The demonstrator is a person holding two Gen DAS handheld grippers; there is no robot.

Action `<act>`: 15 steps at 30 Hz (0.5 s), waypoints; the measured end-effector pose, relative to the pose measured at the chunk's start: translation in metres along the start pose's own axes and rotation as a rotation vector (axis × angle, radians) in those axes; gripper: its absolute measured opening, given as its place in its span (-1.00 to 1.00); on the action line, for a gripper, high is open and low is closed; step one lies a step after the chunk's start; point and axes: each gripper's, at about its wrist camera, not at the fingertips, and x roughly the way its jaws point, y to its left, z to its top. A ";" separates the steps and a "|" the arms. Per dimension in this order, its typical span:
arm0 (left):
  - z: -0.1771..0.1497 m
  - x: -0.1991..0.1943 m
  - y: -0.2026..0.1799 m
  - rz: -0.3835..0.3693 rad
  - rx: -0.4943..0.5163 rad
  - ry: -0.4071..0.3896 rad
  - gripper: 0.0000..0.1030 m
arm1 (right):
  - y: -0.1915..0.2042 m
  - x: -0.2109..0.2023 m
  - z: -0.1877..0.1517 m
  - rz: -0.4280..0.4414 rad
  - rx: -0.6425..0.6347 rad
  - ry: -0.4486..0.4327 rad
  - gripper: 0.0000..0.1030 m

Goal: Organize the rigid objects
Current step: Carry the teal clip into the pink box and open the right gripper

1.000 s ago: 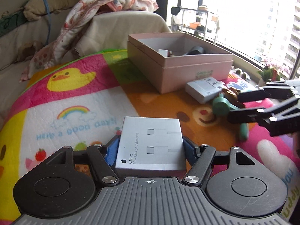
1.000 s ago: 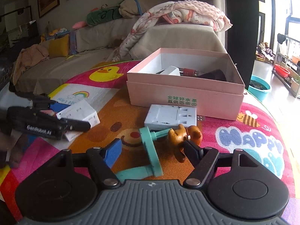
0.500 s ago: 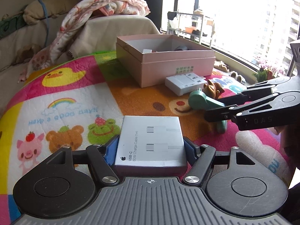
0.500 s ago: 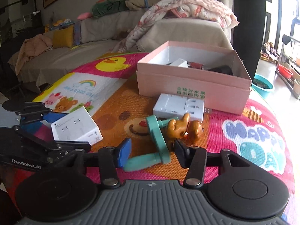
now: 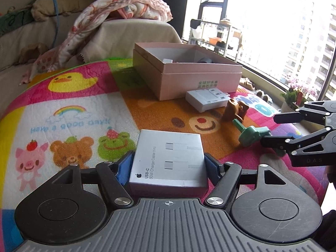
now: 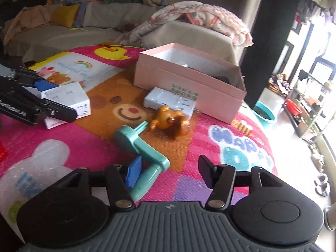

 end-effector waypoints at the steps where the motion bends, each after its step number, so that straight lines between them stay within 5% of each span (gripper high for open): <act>1: 0.000 0.000 -0.001 0.006 0.004 0.000 0.45 | -0.004 -0.001 0.001 0.026 0.038 0.009 0.19; 5: -0.002 0.001 -0.011 0.048 0.051 0.008 0.44 | -0.015 0.003 0.001 0.154 0.278 0.057 0.56; 7: -0.003 0.001 -0.015 0.065 0.083 0.010 0.45 | -0.012 0.007 0.001 0.146 0.342 0.057 0.67; 12: -0.004 0.000 -0.011 0.051 0.070 0.003 0.46 | 0.011 0.021 0.011 0.061 0.320 0.049 0.66; 15: -0.004 -0.001 -0.012 0.055 0.073 -0.001 0.45 | 0.016 0.020 0.012 0.049 0.261 0.038 0.38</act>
